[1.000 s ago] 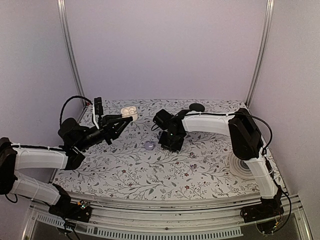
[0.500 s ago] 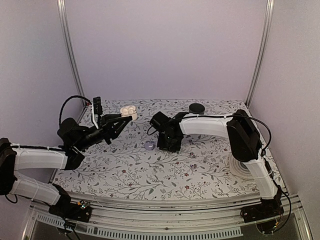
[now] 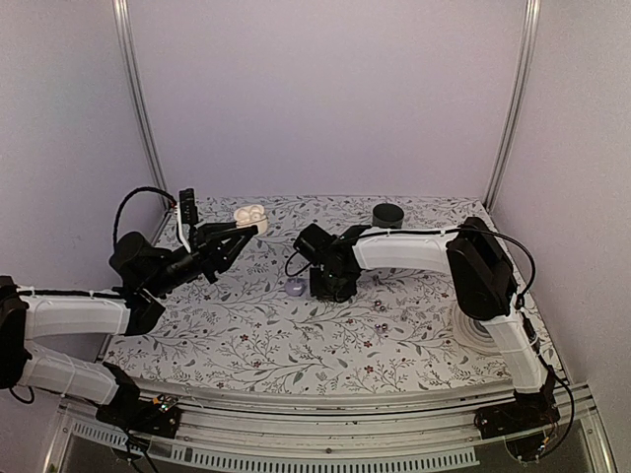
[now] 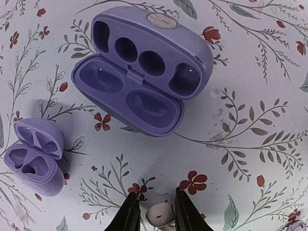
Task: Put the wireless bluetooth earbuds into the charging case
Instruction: Pick up the left earbud from the center of the board.
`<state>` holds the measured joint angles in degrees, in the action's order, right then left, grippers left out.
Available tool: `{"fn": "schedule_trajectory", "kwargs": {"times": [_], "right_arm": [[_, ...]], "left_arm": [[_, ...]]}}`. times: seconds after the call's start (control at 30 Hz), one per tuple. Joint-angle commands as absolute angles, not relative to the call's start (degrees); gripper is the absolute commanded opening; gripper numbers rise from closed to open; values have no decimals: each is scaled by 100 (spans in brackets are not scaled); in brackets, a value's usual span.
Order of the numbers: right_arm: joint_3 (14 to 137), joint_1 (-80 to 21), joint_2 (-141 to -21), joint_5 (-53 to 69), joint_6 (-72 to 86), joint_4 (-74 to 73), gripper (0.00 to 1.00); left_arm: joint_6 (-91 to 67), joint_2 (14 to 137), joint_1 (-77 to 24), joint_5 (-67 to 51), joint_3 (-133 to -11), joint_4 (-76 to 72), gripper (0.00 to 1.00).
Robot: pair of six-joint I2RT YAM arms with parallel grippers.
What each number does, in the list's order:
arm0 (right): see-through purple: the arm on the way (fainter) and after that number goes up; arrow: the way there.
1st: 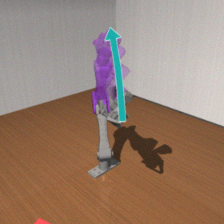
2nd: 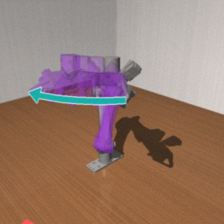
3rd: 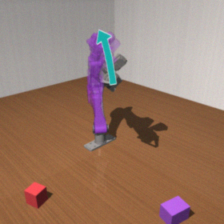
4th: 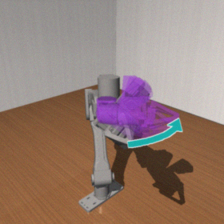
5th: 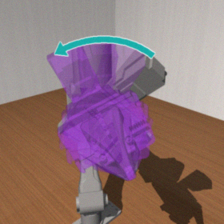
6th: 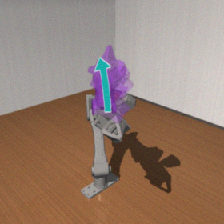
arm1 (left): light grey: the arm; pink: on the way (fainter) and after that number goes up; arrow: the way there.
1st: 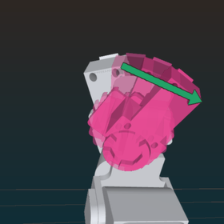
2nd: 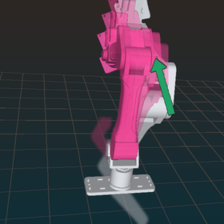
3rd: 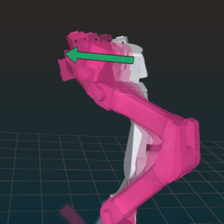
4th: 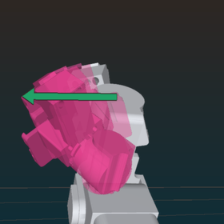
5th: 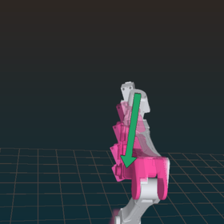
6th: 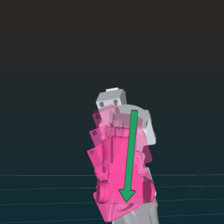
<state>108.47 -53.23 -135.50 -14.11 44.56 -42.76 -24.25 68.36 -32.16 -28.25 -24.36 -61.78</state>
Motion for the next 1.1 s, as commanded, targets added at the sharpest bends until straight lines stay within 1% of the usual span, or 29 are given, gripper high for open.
{"fn": "schedule_trajectory", "kwargs": {"times": [0.0, 0.5, 0.57, 0.77, 0.9, 1.07], "right_arm": [[10626, -5335, -13956, -1485, 4241, -4782, 27], [10908, -5370, -14057, -1529, 3873, -5120, 28], [10916, -5373, -14045, -1559, 3855, -5169, 27], [10954, -5375, -14013, -1532, 3859, -5156, 16], [10978, -5333, -13925, -1475, 3880, -5107, 15], [10716, -5184, -13526, -1363, 3949, -4704, 15]], "left_arm": [[-2371, 6716, -3138, -2774, -2358, -6154, 0], [-2322, 6741, -3138, -2716, -2388, -6095, 0], [-2319, 6754, -3138, -2718, -2395, -6086, 0], [-2304, 6823, -3137, -2710, -2399, -6106, 0], [-2303, 6868, -3138, -2683, -2399, -6124, 0], [-2347, 6994, -3138, -2575, -2374, -6177, 0]]}}
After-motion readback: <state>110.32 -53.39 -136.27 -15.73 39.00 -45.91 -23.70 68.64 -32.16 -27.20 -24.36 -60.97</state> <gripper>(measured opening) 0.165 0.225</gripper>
